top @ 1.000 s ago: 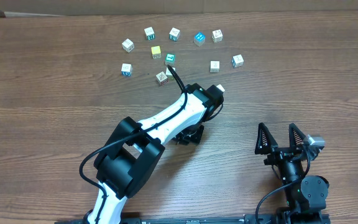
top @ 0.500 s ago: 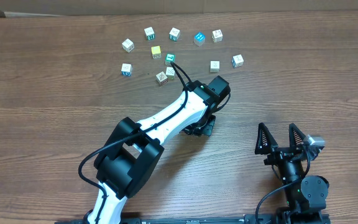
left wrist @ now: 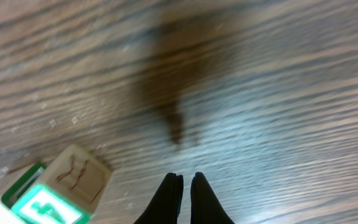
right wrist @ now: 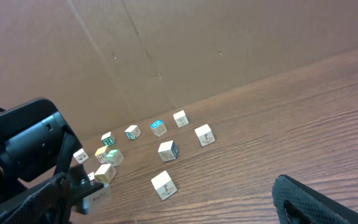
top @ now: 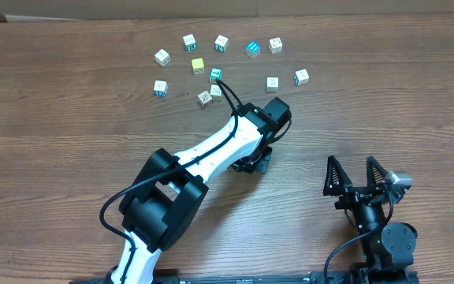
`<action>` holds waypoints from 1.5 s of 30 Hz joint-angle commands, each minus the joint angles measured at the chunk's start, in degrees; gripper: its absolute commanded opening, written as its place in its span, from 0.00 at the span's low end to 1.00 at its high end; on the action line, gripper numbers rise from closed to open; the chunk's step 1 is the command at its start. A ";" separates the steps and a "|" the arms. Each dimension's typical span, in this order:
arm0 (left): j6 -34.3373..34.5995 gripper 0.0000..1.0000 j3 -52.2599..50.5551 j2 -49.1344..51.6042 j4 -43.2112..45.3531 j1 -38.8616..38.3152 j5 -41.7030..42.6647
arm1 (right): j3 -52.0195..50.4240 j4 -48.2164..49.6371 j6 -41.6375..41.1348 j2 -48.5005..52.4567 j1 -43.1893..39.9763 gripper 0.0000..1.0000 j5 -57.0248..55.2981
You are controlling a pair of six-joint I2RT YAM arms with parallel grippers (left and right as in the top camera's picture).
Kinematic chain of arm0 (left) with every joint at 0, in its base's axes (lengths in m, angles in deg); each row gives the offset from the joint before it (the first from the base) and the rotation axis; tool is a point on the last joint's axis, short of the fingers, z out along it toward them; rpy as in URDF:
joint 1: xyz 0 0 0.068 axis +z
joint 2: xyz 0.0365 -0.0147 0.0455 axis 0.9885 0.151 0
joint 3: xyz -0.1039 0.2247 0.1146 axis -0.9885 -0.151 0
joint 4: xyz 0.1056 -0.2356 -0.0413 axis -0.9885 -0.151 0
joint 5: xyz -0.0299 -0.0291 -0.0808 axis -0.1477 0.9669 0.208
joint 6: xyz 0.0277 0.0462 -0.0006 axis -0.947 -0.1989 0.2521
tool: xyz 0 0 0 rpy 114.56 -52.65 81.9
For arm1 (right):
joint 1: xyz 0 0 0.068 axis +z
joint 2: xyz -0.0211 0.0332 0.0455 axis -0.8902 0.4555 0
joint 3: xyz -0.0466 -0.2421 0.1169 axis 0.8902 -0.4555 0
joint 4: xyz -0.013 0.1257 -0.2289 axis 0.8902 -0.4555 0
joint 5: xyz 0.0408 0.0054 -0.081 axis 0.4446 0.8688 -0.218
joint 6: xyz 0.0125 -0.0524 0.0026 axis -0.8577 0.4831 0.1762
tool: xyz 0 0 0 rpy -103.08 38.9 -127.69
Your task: Form a circle
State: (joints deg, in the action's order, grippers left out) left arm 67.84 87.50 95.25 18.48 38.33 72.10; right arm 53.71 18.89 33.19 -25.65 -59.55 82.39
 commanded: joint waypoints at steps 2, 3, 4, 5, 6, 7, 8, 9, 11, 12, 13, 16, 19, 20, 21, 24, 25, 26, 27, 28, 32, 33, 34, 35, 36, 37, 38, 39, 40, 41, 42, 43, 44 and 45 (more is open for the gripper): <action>-0.55 0.04 -1.46 -0.35 -0.61 0.22 -6.21 | -0.59 0.15 0.66 -0.44 -0.44 1.00 0.33; -0.50 0.04 -1.68 -0.35 -0.35 0.22 -6.78 | -0.59 0.15 0.66 -0.44 -0.44 1.00 0.33; -0.22 0.04 -2.10 -0.35 0.50 0.33 -7.74 | -0.59 0.15 0.68 -0.44 -0.44 1.00 0.33; -0.15 0.04 -2.40 -0.35 1.11 0.35 -8.11 | -0.59 0.15 0.66 -0.46 -0.44 1.00 0.33; -0.15 0.04 -2.64 -0.35 1.90 0.35 -8.28 | -0.59 0.15 0.68 -0.44 -0.44 1.00 0.33; -0.15 0.04 -2.82 -0.35 2.64 0.35 -8.26 | -0.59 0.15 0.66 -0.46 -0.44 1.00 0.33; -0.15 0.04 -2.91 -0.35 3.15 0.35 -8.20 | -0.59 0.15 0.68 -0.46 -0.44 1.00 0.33; -0.15 0.04 -2.89 -0.35 3.41 0.33 -8.15 | -0.59 0.15 0.68 -0.44 -0.44 1.00 0.33; -0.17 0.04 -2.91 -0.35 3.45 0.33 -8.24 | -0.59 0.15 0.66 -0.46 -0.44 1.00 0.33; -0.17 0.04 -2.91 -0.35 3.45 0.37 -8.28 | -0.59 0.15 0.68 -0.46 -0.44 1.00 0.33; -0.15 0.04 -2.91 -0.35 3.45 0.44 -8.66 | -0.59 0.15 0.66 -0.46 -0.44 1.00 0.33; -0.17 0.04 -2.91 -0.35 3.43 0.76 -10.67 | -0.59 0.15 0.66 -0.44 -0.44 1.00 0.33; -0.20 0.04 -2.91 -0.35 3.30 1.01 -10.95 | -0.59 0.15 0.68 -0.46 -0.44 1.00 0.33; -0.20 0.04 -2.91 -0.35 3.15 1.01 -10.95 | -0.59 0.15 0.66 -0.46 -0.44 1.00 0.33; -0.20 0.04 -2.91 -0.35 2.91 1.01 -10.84 | -0.59 0.15 0.66 -0.46 -0.44 1.00 0.33; -0.20 0.04 -2.91 -0.35 1.90 0.98 -10.56 | -0.59 0.15 0.66 -0.46 -0.44 1.00 0.33; -0.22 0.04 -2.91 -0.35 1.44 0.98 -10.58 | -0.59 0.15 0.66 -0.46 -0.44 1.00 0.33; -0.22 0.04 -2.91 -0.35 0.96 0.98 -10.58 | -0.59 0.15 0.66 -0.46 -0.44 1.00 0.33; -0.24 0.04 -2.91 -0.35 0.50 0.98 -10.62 | -0.59 0.15 0.66 -0.44 -0.44 1.00 0.33; -0.61 0.04 -2.91 -0.35 0.11 0.98 -10.60 | -0.59 0.15 0.68 -0.46 -0.44 1.00 0.33; -0.79 0.04 -2.91 -0.35 -1.11 1.01 -10.97 | -0.59 0.15 0.66 -0.44 -0.44 1.00 0.33; -0.81 0.04 -2.91 -0.35 -1.27 1.01 -10.99 | -0.59 0.15 0.66 -0.46 -0.44 1.00 0.33; -0.83 0.04 -2.91 -0.35 -1.36 1.01 -10.97 | -0.59 0.15 0.68 -0.46 -0.44 1.00 0.33; -0.83 0.04 -2.91 -0.35 -1.40 1.01 -10.99 | -0.59 0.15 0.68 -0.46 -0.44 1.00 0.33; -0.85 0.04 -2.91 -0.35 -1.42 1.01 -10.99 | -0.59 0.15 0.68 -0.44 -0.44 1.00 0.33; -0.85 0.04 -2.91 -0.35 -1.46 1.01 -10.99 | -0.59 0.15 0.66 -0.44 -0.44 1.00 0.33; -0.85 0.04 -2.91 -0.35 -1.55 1.01 -10.99 | -0.59 0.15 0.68 -0.44 -0.44 1.00 0.33; -0.85 0.04 -2.91 -0.35 -1.62 1.01 -10.99 | -0.59 0.15 0.66 -0.46 -0.44 1.00 0.33; -0.85 0.04 -2.91 -0.35 -1.70 1.01 -10.99 | -0.59 0.15 0.68 -0.44 -0.44 1.00 0.33; -0.83 0.04 -2.91 -0.35 -1.77 1.01 -10.99 | -0.59 0.15 0.66 -0.46 -0.44 1.00 0.33; -0.85 0.04 -2.91 -0.35 -1.86 1.01 -10.99 | -0.59 0.15 0.66 -0.44 -0.44 1.00 0.33; -0.90 0.04 -2.91 -0.35 -2.01 1.01 -11.02 | -0.59 0.15 0.68 -0.44 -0.44 1.00 0.33; -1.07 0.04 -2.91 -0.35 -2.03 1.01 -11.02 | -0.59 0.15 0.68 -0.46 -0.44 1.00 0.33; -1.18 0.04 -2.91 -0.35 -2.01 1.01 -11.02 | -0.59 0.15 0.66 -0.44 -0.44 1.00 0.33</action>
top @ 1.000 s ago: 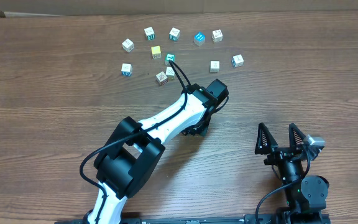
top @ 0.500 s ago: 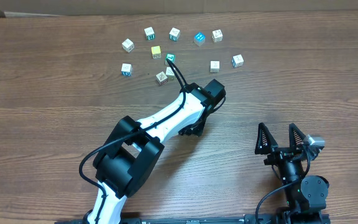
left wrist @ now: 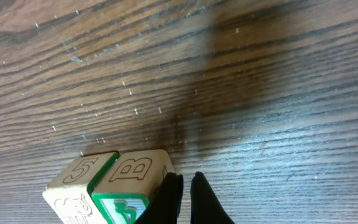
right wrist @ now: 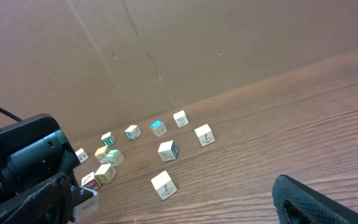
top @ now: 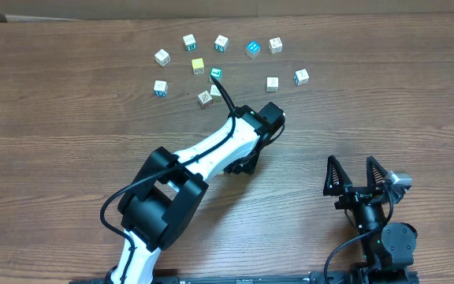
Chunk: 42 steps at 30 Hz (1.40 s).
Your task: Form a circle
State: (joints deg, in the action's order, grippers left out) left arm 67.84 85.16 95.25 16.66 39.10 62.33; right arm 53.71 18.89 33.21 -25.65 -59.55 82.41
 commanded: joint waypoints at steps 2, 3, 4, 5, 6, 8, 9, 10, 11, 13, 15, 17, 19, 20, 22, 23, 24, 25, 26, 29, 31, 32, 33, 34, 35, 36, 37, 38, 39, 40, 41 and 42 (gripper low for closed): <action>-1.31 0.04 -0.57 -0.35 -0.22 0.26 -1.44 | -0.59 0.15 0.63 -0.46 -0.44 1.00 0.31; -1.31 0.04 -0.57 -0.35 -0.22 0.26 -1.44 | -0.59 0.15 0.63 -0.46 -0.44 1.00 0.31; -1.31 0.04 -0.57 -0.35 -0.22 0.26 -1.44 | -0.59 0.15 0.66 -0.46 -0.44 1.00 0.31; -1.33 0.04 -0.57 -0.35 -0.22 0.26 -1.46 | -0.59 0.15 0.66 -0.44 -0.44 1.00 0.31; -1.31 0.04 -0.57 -0.35 -0.17 0.26 -1.68 | -0.59 0.15 0.63 -0.44 -0.44 1.00 0.31; -1.27 0.04 -0.57 -0.35 0.09 0.24 -2.12 | -0.59 0.15 0.63 -0.46 -0.44 1.00 0.31; -1.25 0.04 -0.57 -0.35 0.31 0.26 -2.10 | -0.59 0.15 0.63 -0.44 -0.44 1.00 0.31; -1.25 0.04 -0.57 -0.35 0.59 0.24 -1.73 | -0.59 0.15 0.63 -0.46 -0.44 1.00 0.31; -1.25 0.04 -0.57 -0.35 0.83 0.24 -1.05 | -0.59 0.15 0.66 -0.44 -0.44 1.00 0.31; -1.27 0.04 -0.55 -0.35 0.94 0.24 0.79 | -0.59 0.15 0.63 -0.46 -0.44 1.00 0.31; -1.81 0.04 -0.55 -0.35 0.68 0.24 3.08 | -0.59 0.15 0.63 -0.44 -0.44 1.00 0.31; -3.65 0.04 -0.55 -0.35 0.48 0.24 5.97 | -0.59 0.15 0.66 -0.44 -0.44 1.00 0.31; -5.01 0.04 -0.55 -0.35 -0.04 0.24 8.24 | -0.59 0.15 0.63 -0.44 -0.44 1.00 0.31; -5.18 0.04 -0.55 -0.35 -1.44 0.24 8.79 | -0.59 0.15 0.66 -0.44 -0.44 1.00 0.31; -5.35 0.04 -0.55 -0.35 -3.52 0.24 8.74 | -0.59 0.15 0.63 -0.44 -0.44 1.00 0.31; -5.42 0.04 -0.55 -0.35 -4.28 0.24 8.72 | -0.59 0.15 0.63 -0.44 -0.44 1.00 0.31; -5.81 0.04 -0.55 -0.35 -5.38 0.24 8.72 | -0.59 0.15 0.63 -0.44 -0.44 1.00 0.31; -5.81 0.04 -0.57 -0.35 -6.10 0.24 8.50 | -0.59 0.15 0.63 -0.44 -0.44 1.00 0.31; -5.81 0.04 -0.55 -0.35 -6.97 0.24 8.20 | -0.59 0.15 0.66 -0.46 -0.44 1.00 0.31; -5.79 0.04 -0.57 -0.35 -8.37 0.24 7.74 | -0.59 0.15 0.63 -0.46 -0.44 1.00 0.31; -5.77 0.04 -0.57 -0.35 -8.35 0.24 6.62 | -0.59 0.15 0.63 -0.46 -0.44 1.00 0.31; -5.73 0.04 -0.57 -0.35 -8.31 0.24 5.77 | -0.59 0.15 0.66 -0.44 -0.44 1.00 0.31; -5.66 0.04 -0.57 -0.35 -8.26 0.24 4.92 | -0.59 0.15 0.63 -0.44 -0.44 1.00 0.31; -5.53 0.04 -0.57 -0.35 -8.26 0.24 4.31 | -0.59 0.15 0.63 -0.46 -0.44 1.00 0.31; -5.46 0.04 -0.57 -0.35 -8.24 0.26 3.78 | -0.59 0.15 0.63 -0.46 -0.44 1.00 0.31; -5.25 0.04 -0.57 -0.35 -8.22 0.26 3.26 | -0.59 0.15 0.66 -0.46 -0.44 1.00 0.31; -5.27 0.04 -0.59 -0.35 -8.11 0.26 3.10 | -0.59 0.15 0.63 -0.46 -0.44 1.00 0.31; -5.27 0.04 -0.59 -0.35 -8.00 0.26 3.10 | -0.59 0.15 0.66 -0.44 -0.44 1.00 0.31; -5.27 0.04 -0.59 -0.35 -7.85 0.26 3.10 | -0.59 0.15 0.63 -0.46 -0.44 1.00 0.31; -5.29 0.04 -0.59 -0.35 -7.63 0.26 3.08 | -0.59 0.15 0.63 -0.44 -0.44 1.00 0.31; -5.29 0.04 -0.61 -0.35 -7.43 0.26 3.06 | -0.59 0.15 0.66 -0.44 -0.44 1.00 0.31; -5.31 0.04 -0.61 -0.35 -7.21 0.28 3.04 | -0.59 0.15 0.63 -0.44 -0.44 1.00 0.31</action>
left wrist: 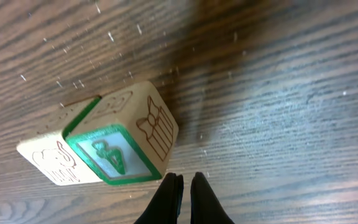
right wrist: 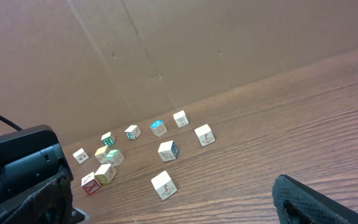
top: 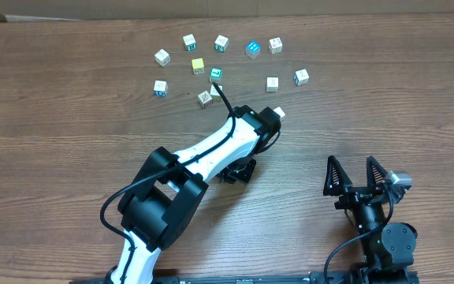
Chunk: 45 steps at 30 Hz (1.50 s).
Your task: Form a circle
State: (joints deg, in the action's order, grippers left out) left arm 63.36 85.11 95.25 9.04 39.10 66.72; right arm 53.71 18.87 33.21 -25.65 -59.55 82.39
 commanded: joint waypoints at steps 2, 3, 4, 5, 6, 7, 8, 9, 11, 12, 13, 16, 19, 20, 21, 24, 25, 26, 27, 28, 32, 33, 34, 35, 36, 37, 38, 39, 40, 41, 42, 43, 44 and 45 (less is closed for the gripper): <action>-0.81 0.04 -0.57 -0.35 0.57 0.31 -2.27 | -0.59 0.17 0.63 -0.46 -0.44 1.00 0.33; -0.81 0.04 -0.57 -0.35 0.57 0.31 -2.78 | -0.59 0.17 0.63 -0.44 -0.44 1.00 0.33; -0.83 0.04 -0.57 -0.35 0.57 0.33 -3.08 | -0.59 0.17 0.63 -0.46 -0.44 1.00 0.33; -0.85 0.04 -0.57 -0.35 0.59 0.33 -3.15 | -0.59 0.17 0.63 -0.46 -0.44 1.00 0.33; -0.85 0.04 -0.57 -0.35 0.59 0.33 -3.32 | -0.59 0.17 0.63 -0.44 -0.44 1.00 0.33; -0.85 0.04 -0.57 -0.35 0.57 0.33 -3.67 | -0.59 0.17 0.66 -0.44 -0.44 1.00 0.33; -0.85 0.04 -0.57 -0.35 0.57 0.33 -3.93 | -0.59 0.17 0.63 -0.44 -0.44 1.00 0.33; -0.85 0.04 -0.57 -0.35 0.57 0.33 -3.91 | -0.59 0.17 0.63 -0.44 -0.44 1.00 0.33; -0.85 0.04 -0.57 -0.35 0.59 0.33 -3.91 | -0.59 0.17 0.63 -0.46 -0.44 1.00 0.33; -0.85 0.04 -0.57 -0.35 0.59 0.33 -3.91 | -0.59 0.17 0.63 -0.46 -0.44 1.00 0.33; -0.85 0.04 -0.57 -0.35 0.59 0.33 -3.89 | -0.59 0.17 0.63 -0.44 -0.44 1.00 0.33; -0.85 0.04 -0.57 -0.35 0.55 0.31 -3.65 | -0.59 0.17 0.63 -0.46 -0.44 1.00 0.33; -0.92 0.04 -0.57 -0.35 0.52 0.31 -1.92 | -0.59 0.17 0.63 -0.46 -0.44 1.00 0.33; -1.05 0.04 -0.57 -0.35 0.52 0.31 -1.20 | -0.59 0.17 0.63 -0.46 -0.44 1.00 0.33; -1.36 0.04 -0.57 -0.35 0.52 0.31 0.09 | -0.59 0.17 0.63 -0.46 -0.44 1.00 0.33; -2.91 0.04 -0.55 -0.35 0.59 0.31 4.09 | -0.59 0.17 0.63 -0.44 -0.44 1.00 0.33; -3.67 0.04 -0.48 -0.37 0.61 0.31 5.75 | -0.59 0.17 0.63 -0.46 -0.44 1.00 0.33; -4.31 0.04 -0.42 -0.37 0.68 0.31 7.45 | -0.59 0.17 0.66 -0.44 -0.44 1.00 0.33; -4.61 0.04 -0.37 -0.37 0.87 0.31 8.68 | -0.59 0.17 0.63 -0.44 -0.44 1.00 0.33; -5.16 0.04 -0.17 -0.37 1.11 0.31 10.23 | -0.59 0.17 0.63 -0.46 -0.44 1.00 0.33; -5.38 0.04 1.53 -0.37 2.56 0.31 14.58 | -0.59 0.17 0.63 -0.44 -0.44 1.00 0.33; -5.35 0.04 2.01 -0.37 2.71 0.33 15.32 | -0.59 0.17 0.63 -0.46 -0.44 1.00 0.33; -5.35 0.04 2.75 -0.37 3.04 0.33 16.06 | -0.59 0.17 0.63 -0.46 -0.44 1.00 0.33; -5.35 0.05 3.72 -0.37 3.21 0.31 16.72 | -0.59 0.17 0.63 -0.46 -0.44 1.00 0.33; -5.33 0.04 4.59 -0.37 3.19 0.33 17.03 | -0.59 0.17 0.66 -0.46 -0.44 1.00 0.33; -5.33 0.04 5.35 -0.37 3.19 0.31 17.03 | -0.59 0.17 0.63 -0.46 -0.44 1.00 0.33; -5.33 0.04 6.14 -0.37 3.19 0.31 17.03 | -0.59 0.17 0.63 -0.44 -0.44 1.00 0.33; -5.33 0.04 7.08 -0.37 3.19 0.31 16.98 | -0.59 0.17 0.63 -0.46 -0.44 1.00 0.33; -5.29 0.04 8.07 -0.37 3.19 0.33 16.98 | -0.59 0.17 0.63 -0.46 -0.44 1.00 0.33; -5.25 0.04 9.05 -0.37 3.19 0.33 16.98 | -0.59 0.17 0.63 -0.44 -0.44 1.00 0.33; -5.09 0.04 10.12 -0.37 3.17 0.33 16.98 | -0.59 0.17 0.63 -0.44 -0.44 1.00 0.33; -5.07 0.04 10.93 -0.37 3.17 0.33 16.98 | -0.59 0.17 0.63 -0.44 -0.44 1.00 0.33; -5.07 0.04 11.89 -0.37 3.17 0.33 16.98 | -0.59 0.17 0.63 -0.44 -0.44 1.00 0.33; -5.09 0.04 12.74 -0.37 3.17 0.33 16.96 | -0.59 0.17 0.63 -0.46 -0.44 1.00 0.33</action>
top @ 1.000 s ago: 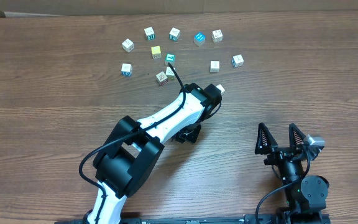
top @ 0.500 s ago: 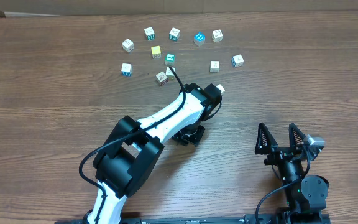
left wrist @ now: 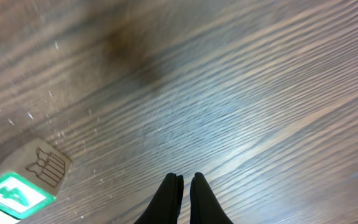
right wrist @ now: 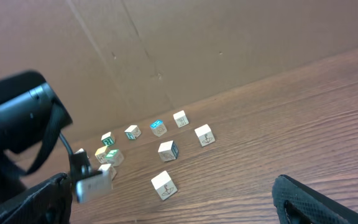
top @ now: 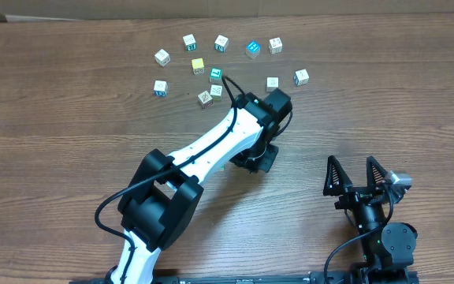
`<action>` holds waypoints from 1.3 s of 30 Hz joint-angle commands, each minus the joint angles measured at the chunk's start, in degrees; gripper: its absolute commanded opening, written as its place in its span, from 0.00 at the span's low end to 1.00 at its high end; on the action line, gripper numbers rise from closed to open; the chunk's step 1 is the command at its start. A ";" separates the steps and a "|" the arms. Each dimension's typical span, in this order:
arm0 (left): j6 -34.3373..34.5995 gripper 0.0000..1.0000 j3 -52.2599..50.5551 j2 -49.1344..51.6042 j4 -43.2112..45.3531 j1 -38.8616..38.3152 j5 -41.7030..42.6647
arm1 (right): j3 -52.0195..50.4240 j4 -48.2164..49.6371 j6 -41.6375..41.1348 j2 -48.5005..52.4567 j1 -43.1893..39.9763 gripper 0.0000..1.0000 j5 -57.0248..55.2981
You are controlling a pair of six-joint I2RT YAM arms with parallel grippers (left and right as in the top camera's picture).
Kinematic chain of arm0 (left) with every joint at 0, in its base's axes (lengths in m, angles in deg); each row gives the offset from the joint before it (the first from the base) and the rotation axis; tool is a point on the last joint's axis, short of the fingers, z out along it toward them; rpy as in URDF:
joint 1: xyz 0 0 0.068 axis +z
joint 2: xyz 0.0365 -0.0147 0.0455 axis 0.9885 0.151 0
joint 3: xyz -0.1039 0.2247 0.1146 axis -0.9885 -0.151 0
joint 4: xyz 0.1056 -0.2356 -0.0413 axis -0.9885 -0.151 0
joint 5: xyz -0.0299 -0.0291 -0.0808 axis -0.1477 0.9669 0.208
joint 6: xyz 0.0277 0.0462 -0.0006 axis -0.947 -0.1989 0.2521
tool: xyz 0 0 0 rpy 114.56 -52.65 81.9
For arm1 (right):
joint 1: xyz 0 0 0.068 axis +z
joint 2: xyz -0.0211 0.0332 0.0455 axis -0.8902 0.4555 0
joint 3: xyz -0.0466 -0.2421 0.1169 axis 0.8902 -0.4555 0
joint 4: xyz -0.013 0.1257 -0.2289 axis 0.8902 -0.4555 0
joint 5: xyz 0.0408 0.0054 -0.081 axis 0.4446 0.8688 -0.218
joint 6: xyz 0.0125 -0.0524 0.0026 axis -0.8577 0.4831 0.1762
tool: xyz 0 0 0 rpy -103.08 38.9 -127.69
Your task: Form a circle
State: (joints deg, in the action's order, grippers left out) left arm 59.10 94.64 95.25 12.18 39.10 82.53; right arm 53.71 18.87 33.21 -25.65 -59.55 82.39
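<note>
Several small picture blocks lie scattered in a rough arc at the far middle of the table, from a white block (top: 161, 57) round to another white block (top: 301, 76). A yellow block (top: 198, 66) and a green block (top: 216, 75) sit inside the arc. My left gripper (left wrist: 184, 177) is shut and empty, low over bare wood. A green-framed "4" block (left wrist: 17, 186) lies left of its tips, apart from them. The left arm's wrist (top: 273, 105) reaches just below the arc. My right gripper (top: 355, 170) rests open near the front edge.
A brown cardboard wall (right wrist: 185, 43) stands behind the table's far edge. The left arm's white link (top: 211, 146) runs diagonally across the middle of the wooden table (top: 61, 150). A lone white block (right wrist: 163, 185) lies nearest the right gripper's fingers (right wrist: 309, 199).
The "4" block and its neighbour were just ahead and left of my shut left fingertips; now only the "4" block shows, at the lower left corner. The left wrist has moved farther and to the right.
At first my shut left gripper hovered with the green block at its lower left. Then its tips were against a pair of touching blocks. Later the pair lay turned just ahead of the tips, and now the gripper stands clear of it. The right arm never moved.
</note>
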 commanded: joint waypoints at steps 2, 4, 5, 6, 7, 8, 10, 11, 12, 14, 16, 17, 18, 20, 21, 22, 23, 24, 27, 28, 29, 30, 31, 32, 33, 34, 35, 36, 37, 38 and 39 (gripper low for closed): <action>-0.68 0.04 4.48 -0.37 0.04 0.37 1.16 | -0.59 0.17 0.63 -0.46 -0.44 1.00 0.33; 0.28 0.04 5.31 -0.37 0.04 0.63 1.14 | -0.59 0.17 0.63 -0.46 -0.44 1.00 0.33; 0.76 0.04 5.55 -0.37 0.17 0.81 1.16 | -0.59 0.17 0.63 -0.46 -0.44 1.00 0.33; 1.42 0.04 5.77 -0.37 0.48 1.07 1.16 | -0.59 0.17 0.63 -0.44 -0.44 1.00 0.33; 1.97 0.04 5.95 -0.37 0.74 1.38 1.16 | -0.59 0.17 0.63 -0.44 -0.44 1.00 0.33; 2.21 0.04 6.05 -0.37 0.92 1.57 1.16 | -0.59 0.17 0.66 -0.46 -0.44 1.00 0.33; 3.30 0.04 6.54 -0.37 1.09 2.47 1.18 | -0.59 0.17 0.66 -0.44 -0.44 1.00 0.33; 3.50 0.04 6.91 -0.37 1.07 3.06 1.46 | -0.59 0.17 0.63 -0.44 -0.44 1.00 0.33; 3.50 0.04 7.50 -0.37 1.07 4.07 2.29 | -0.59 0.17 0.63 -0.46 -0.44 1.00 0.33; 3.50 0.04 8.37 -0.37 1.09 5.60 3.45 | -0.59 0.17 0.63 -0.44 -0.44 1.00 0.33; 3.54 0.04 9.11 -0.37 1.11 7.17 4.31 | -0.59 0.17 0.66 -0.44 -0.44 1.00 0.33; 3.80 0.04 9.38 -0.37 1.11 8.00 4.76 | -0.59 0.17 0.63 -0.44 -0.44 1.00 0.33; 4.11 0.04 9.53 -0.37 1.11 8.63 5.03 | -0.59 0.17 0.66 -0.46 -0.44 1.00 0.33; 4.15 0.04 9.57 -0.37 1.16 10.25 5.64 | -0.59 0.17 0.63 -0.46 -0.44 1.00 0.33; 4.20 0.04 9.57 -0.37 1.14 11.10 5.75 | -0.59 0.17 0.63 -0.44 -0.44 1.00 0.33; 4.37 0.04 9.57 -0.37 1.07 11.82 5.73 | -0.59 0.17 0.63 -0.46 -0.44 1.00 0.33; 4.37 0.04 9.57 -0.37 1.05 12.72 5.75 | -0.59 0.17 0.63 -0.46 -0.44 1.00 0.33; 4.46 0.04 9.60 -0.37 1.01 13.44 5.75 | -0.59 0.17 0.66 -0.46 -0.44 1.00 0.33; 4.52 0.04 9.57 -0.37 0.85 15.67 6.12 | -0.59 0.17 0.66 -0.44 -0.44 1.00 0.33; 4.55 0.04 9.57 -0.37 0.85 16.31 6.16 | -0.59 0.17 0.66 -0.44 -0.44 1.00 0.33; 4.55 0.04 9.57 -0.37 0.85 16.90 6.14 | -0.59 0.17 0.66 -0.46 -0.44 1.00 0.33; 4.55 0.04 9.57 -0.37 0.90 17.33 6.14 | -0.59 0.17 0.63 -0.44 -0.44 1.00 0.33; 4.55 0.04 9.57 -0.37 0.96 17.84 6.14 | -0.59 0.17 0.63 -0.44 -0.44 1.00 0.33; 4.55 0.04 9.57 -0.37 1.09 18.38 6.14 | -0.59 0.17 0.66 -0.44 -0.44 1.00 0.33; 4.55 0.04 9.57 -0.37 1.11 18.82 6.14 | -0.59 0.17 0.63 -0.46 -0.44 1.00 0.33; 4.55 0.04 9.57 -0.37 1.11 19.41 6.14 | -0.59 0.17 0.63 -0.44 -0.44 1.00 0.33; 4.57 0.04 9.57 -0.37 1.09 19.87 6.14 | -0.59 0.17 0.66 -0.46 -0.44 1.00 0.33; 4.57 0.04 9.57 -0.37 1.09 20.17 6.14 | -0.59 0.17 0.63 -0.44 -0.44 1.00 0.33; 4.57 0.04 9.57 -0.37 1.07 20.48 6.14 | -0.59 0.17 0.66 -0.46 -0.44 1.00 0.33; 4.55 0.04 9.57 -0.37 1.09 20.57 6.14 | -0.59 0.17 0.63 -0.46 -0.44 1.00 0.33; 4.57 0.04 9.57 -0.37 1.16 20.70 6.12 | -0.59 0.17 0.63 -0.44 -0.44 1.00 0.33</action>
State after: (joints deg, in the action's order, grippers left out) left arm 62.59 102.82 95.25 13.25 59.30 87.55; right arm 53.71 18.87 33.21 -25.65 -59.55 82.39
